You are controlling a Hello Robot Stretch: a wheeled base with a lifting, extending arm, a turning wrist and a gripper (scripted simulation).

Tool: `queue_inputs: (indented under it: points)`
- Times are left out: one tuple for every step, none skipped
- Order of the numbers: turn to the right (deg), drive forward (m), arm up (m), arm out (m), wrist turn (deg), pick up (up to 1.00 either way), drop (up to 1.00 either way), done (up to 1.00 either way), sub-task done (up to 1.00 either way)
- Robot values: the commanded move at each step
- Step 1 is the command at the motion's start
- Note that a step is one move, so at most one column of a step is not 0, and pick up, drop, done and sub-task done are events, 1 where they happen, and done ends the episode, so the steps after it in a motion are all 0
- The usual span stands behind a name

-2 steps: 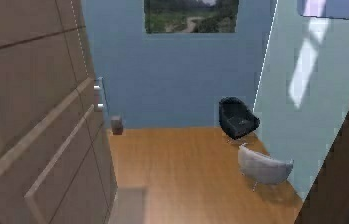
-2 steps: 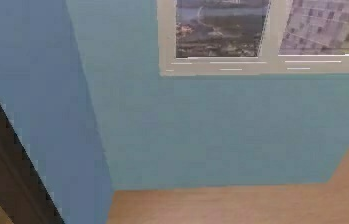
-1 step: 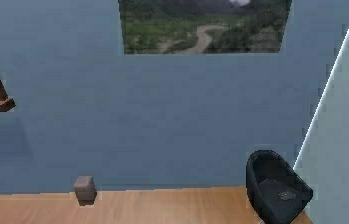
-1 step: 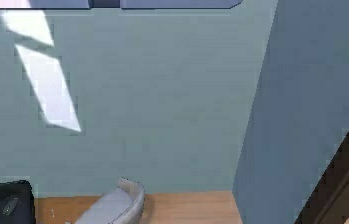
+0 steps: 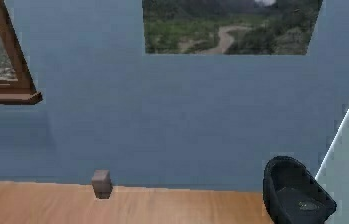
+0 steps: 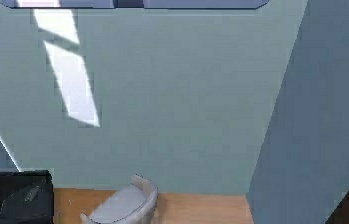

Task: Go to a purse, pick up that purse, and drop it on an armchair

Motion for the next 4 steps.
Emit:
queue_inputs:
  points:
    - [0.0, 0.50, 0.00, 0.00, 0.0, 0.00, 0.00, 0.00, 0.00]
    - [-45.0, 0.00, 0.00, 0.00, 0.0, 0.00, 0.00, 0.00, 0.00]
    - [-39.0, 0.00, 0.00, 0.00, 0.0, 0.00, 0.00, 0.00, 0.00]
    - [0.0, 0.75, 0.00, 0.00, 0.0, 0.00, 0.00, 0.00, 0.00]
